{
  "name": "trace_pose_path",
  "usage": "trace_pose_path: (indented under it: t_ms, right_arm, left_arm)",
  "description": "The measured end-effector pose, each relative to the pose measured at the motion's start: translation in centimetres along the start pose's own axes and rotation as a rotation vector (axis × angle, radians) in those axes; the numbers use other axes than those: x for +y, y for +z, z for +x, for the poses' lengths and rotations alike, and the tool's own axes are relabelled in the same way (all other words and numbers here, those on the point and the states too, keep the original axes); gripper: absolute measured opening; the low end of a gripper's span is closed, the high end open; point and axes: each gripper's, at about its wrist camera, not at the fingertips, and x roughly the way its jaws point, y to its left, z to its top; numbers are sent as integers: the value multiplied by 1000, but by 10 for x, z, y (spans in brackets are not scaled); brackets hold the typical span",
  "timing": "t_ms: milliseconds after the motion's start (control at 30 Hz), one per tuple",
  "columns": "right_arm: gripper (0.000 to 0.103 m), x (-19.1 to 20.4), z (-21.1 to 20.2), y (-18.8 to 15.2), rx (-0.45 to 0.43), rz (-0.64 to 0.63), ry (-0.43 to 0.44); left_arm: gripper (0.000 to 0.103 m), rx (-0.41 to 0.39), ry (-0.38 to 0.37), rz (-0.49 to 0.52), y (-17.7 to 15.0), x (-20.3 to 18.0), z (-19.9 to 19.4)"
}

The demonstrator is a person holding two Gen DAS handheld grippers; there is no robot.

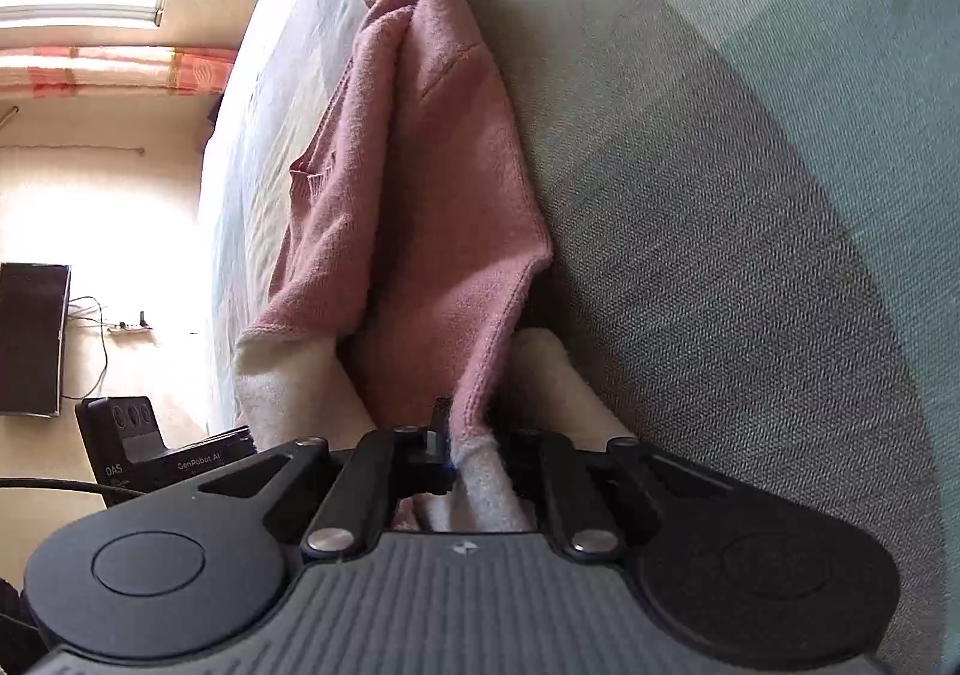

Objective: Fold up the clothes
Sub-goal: 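Grasp the other pink sleeve cuff with the right tool, then pull the sleeve straight with the right tool and release it on the bed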

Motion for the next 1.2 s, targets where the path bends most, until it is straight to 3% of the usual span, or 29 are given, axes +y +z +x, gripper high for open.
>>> trace_pose_path:
  t_ms: [133, 400, 567, 767, 900, 967, 1100, 1167, 1200]
  right_arm:
    - [9, 17, -20, 25, -60, -137, -129]
    - [8, 6, -75, 94, -183, -262, -407]
    - [8, 7, -110, 128, -193, -424, -596]
    - [8, 10, -121, 155, -223, -602, -843]
    - [9, -5, -136, 187, -275, -564, -958]
    - [9, -20, -135, 197, -259, -507, -952]
    - [26, -28, -129, 185, -229, -455, -955]
    - [45, -18, -129, 167, -264, -471, -936]
    - [60, -11, -129, 156, -290, -481, -928]
  left_arm:
    - [69, -13, -15, 9, 0, -5, -7]
    - [69, -29, 7, -5, 0, 2, -17]
    - [69, -41, 24, -25, -2, 10, -22]
    - [69, -51, 36, -29, -3, 14, -28]
    - [69, -59, 48, -38, -3, 16, -28]
    - [69, -69, 54, -58, -2, 20, -29]
    - [69, -89, 67, -99, -1, 28, -32]
    - [69, -99, 73, -119, -1, 32, -33]
    - [69, -104, 76, -129, 0, 34, -34]
